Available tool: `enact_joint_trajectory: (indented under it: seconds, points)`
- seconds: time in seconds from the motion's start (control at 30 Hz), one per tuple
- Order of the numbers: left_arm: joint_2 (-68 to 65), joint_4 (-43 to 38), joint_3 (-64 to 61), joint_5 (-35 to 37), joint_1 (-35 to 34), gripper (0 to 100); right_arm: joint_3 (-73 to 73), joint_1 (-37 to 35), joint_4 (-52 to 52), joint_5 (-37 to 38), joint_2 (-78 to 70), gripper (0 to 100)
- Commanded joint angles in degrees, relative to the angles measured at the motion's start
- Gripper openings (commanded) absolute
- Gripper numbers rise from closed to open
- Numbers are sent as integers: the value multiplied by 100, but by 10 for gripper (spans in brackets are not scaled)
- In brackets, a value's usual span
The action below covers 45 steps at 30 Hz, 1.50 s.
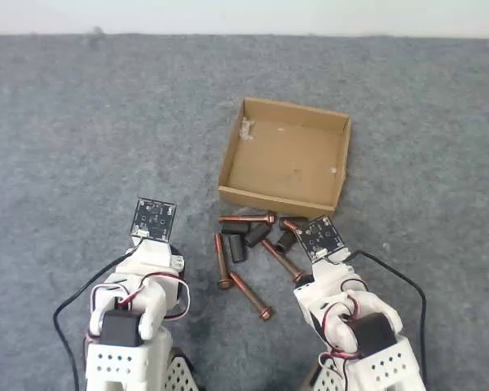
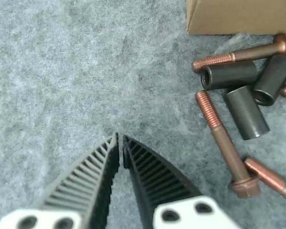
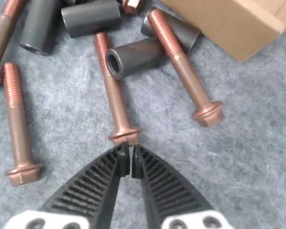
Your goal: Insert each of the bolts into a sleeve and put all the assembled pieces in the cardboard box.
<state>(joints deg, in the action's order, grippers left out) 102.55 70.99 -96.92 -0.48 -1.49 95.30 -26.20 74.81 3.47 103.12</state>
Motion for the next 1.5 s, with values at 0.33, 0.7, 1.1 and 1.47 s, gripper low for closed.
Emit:
enact_joint_trajectory:
  seconds: [0.33,0.7,1.1,1.47]
  points:
    - [-35,35,57,62,123,12,114,-40,40,53,92,6]
    - [-35,0,330,70,114,12,105,-4,40,62,84,6]
    - [-35,-897,303,44,132,12,-325,1077,-312,70,92,6]
    - [-35,-879,268,35,79,12,114,1886,-1613,132,92,6]
